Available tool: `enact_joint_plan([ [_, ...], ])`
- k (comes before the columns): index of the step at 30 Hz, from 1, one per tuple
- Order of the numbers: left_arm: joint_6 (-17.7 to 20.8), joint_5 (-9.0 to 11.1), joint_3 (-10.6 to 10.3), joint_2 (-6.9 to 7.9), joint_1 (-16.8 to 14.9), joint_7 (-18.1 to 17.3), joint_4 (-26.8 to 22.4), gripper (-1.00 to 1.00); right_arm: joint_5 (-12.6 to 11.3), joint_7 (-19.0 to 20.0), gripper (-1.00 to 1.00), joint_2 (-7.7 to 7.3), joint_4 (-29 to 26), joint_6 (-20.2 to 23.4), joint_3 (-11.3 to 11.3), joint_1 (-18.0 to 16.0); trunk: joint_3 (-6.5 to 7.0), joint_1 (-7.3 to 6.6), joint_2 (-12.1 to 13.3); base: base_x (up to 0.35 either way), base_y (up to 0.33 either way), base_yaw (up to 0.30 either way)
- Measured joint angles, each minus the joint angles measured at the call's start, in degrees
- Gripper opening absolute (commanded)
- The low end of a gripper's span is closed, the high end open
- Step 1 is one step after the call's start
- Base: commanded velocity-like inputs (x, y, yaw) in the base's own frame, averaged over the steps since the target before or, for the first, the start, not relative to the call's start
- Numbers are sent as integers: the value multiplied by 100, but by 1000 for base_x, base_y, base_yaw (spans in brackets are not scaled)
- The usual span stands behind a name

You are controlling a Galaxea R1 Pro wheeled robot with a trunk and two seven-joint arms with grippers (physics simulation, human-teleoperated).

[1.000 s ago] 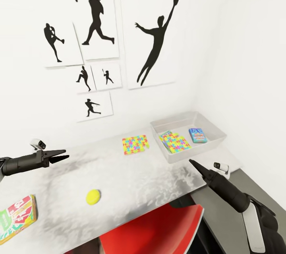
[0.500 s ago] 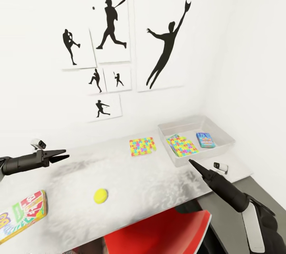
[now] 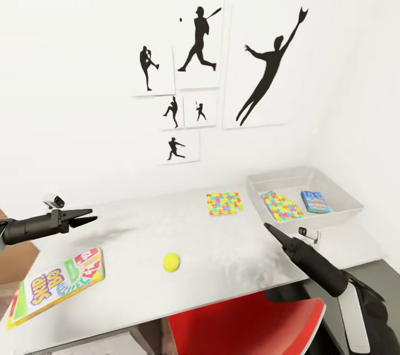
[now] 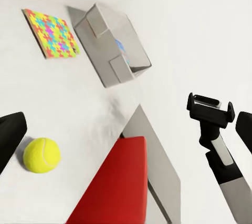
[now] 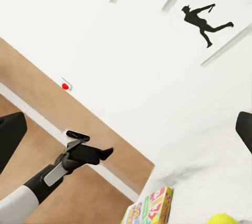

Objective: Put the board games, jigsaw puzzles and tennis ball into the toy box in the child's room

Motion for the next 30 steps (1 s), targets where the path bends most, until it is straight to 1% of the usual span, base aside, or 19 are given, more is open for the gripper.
enact_joint_plan([
  [3, 0, -1, 0, 0, 0, 0, 0, 100, -3, 12, 100, -3, 4, -1, -5, 0, 7, 0, 0, -11, 110, 129],
  [8, 0, -3, 3, -1, -1, -1, 0, 100, -6, 17, 100, -2, 1, -1, -1, 1, 10, 0, 0, -2, 189, 27],
  [17, 0, -2, 9, 8, -1, 0, 1, 100, -5, 19, 100, -4, 14, -1, -14, 1, -1, -1, 0, 64, 96, 3],
  [26, 0, 1, 9, 12, -1, 0, 1, 100, -5, 24, 100, -4, 15, -1, -15, 1, -24, 0, 0, 27, 36, 0],
  [30, -2, 4, 9, 15, -1, -1, 0, 100, -6, 28, 100, -4, 20, -1, -16, 1, -26, -1, 0, 113, 176, 0],
])
